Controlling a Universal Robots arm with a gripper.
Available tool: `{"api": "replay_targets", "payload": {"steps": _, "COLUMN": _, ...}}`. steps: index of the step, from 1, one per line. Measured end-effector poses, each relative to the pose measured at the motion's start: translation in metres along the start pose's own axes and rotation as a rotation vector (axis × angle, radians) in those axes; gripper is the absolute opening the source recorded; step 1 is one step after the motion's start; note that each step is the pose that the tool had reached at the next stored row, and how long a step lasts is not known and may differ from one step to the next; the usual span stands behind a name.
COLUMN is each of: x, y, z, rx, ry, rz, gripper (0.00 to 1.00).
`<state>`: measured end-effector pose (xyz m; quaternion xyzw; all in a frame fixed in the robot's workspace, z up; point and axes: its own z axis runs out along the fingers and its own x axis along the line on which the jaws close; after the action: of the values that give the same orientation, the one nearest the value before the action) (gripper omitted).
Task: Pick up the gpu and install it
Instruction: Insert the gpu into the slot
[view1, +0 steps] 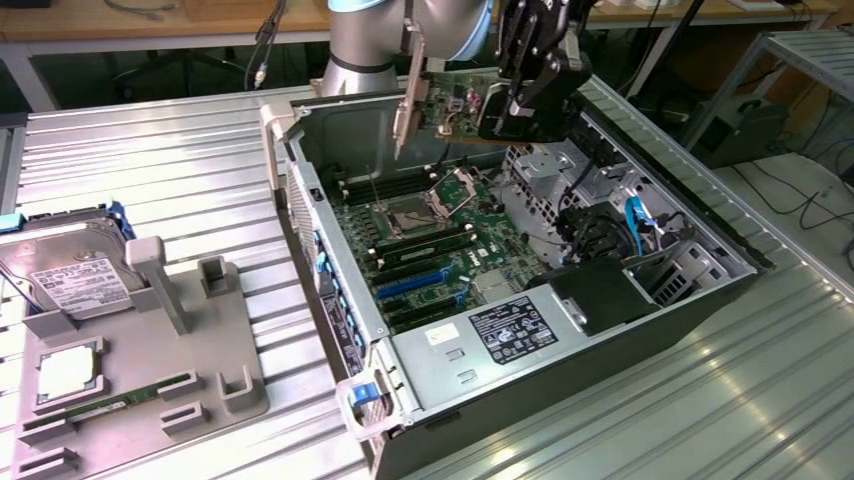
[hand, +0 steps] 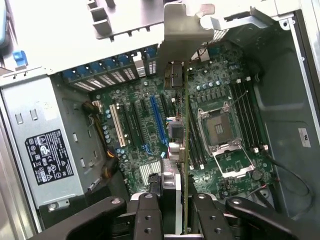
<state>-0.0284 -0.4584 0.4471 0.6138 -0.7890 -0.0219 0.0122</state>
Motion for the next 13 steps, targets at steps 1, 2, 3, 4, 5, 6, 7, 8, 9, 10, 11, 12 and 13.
{"api": "replay_targets", "payload": {"steps": 1, "x": 0.0, "y": 0.0, "z": 0.0, "rx": 0.0009, "ry": 0.0004, "rz": -0.013, "gripper": 0.28}}
{"api": "replay_targets", "payload": {"steps": 2, "x": 0.0, "y": 0.0, "z": 0.0, "rx": 0.0015, "ry": 0.0008, "rz": -0.026, "gripper": 0.28}}
{"api": "replay_targets", "payload": {"steps": 3, "x": 0.0, "y": 0.0, "z": 0.0004, "rx": 0.0034, "ry": 0.0015, "rz": -0.054, "gripper": 0.28}}
{"api": "replay_targets", "payload": {"steps": 4, "x": 0.0, "y": 0.0, "z": 0.0006, "rx": 0.0064, "ry": 0.0042, "rz": -0.074, "gripper": 0.28}}
{"api": "replay_targets", "payload": {"steps": 5, "x": 0.0, "y": -0.0001, "z": 0.0011, "rx": 0.0076, "ry": 0.0066, "rz": -0.096, "gripper": 0.28}}
{"api": "replay_targets", "payload": {"steps": 6, "x": 0.0, "y": -0.0001, "z": 0.0015, "rx": 0.0083, "ry": 0.0081, "rz": -0.114, "gripper": 0.28}}
{"api": "replay_targets", "payload": {"steps": 7, "x": 0.0, "y": 0.0001, "z": 0.0018, "rx": 0.01, "ry": 0.0096, "rz": -0.126, "gripper": 0.28}}
{"api": "replay_targets", "payload": {"steps": 8, "x": -0.004, "y": 0.0009, "z": 0.0029, "rx": 0.0262, "ry": 0.0158, "rz": -0.144, "gripper": 0.28}}
{"api": "replay_targets", "payload": {"steps": 9, "x": -0.006, "y": 0.0013, "z": 0.0033, "rx": 0.0329, "ry": 0.0173, "rz": -0.149, "gripper": 0.28}}
{"api": "replay_targets", "payload": {"steps": 10, "x": -0.007, "y": 0.0018, "z": 0.0037, "rx": 0.0391, "ry": 0.0188, "rz": -0.153, "gripper": 0.28}}
{"api": "replay_targets", "payload": {"steps": 11, "x": -0.009, "y": 0.0022, "z": 0.0044, "rx": 0.0454, "ry": 0.02, "rz": -0.159, "gripper": 0.28}}
{"api": "replay_targets", "payload": {"steps": 12, "x": -0.011, "y": 0.0025, "z": 0.0049, "rx": 0.0492, "ry": 0.0207, "rz": -0.165, "gripper": 0.28}}
{"api": "replay_targets", "payload": {"steps": 13, "x": -0.012, "y": 0.0027, "z": 0.0056, "rx": 0.0523, "ry": 0.0215, "rz": -0.176, "gripper": 0.28}}
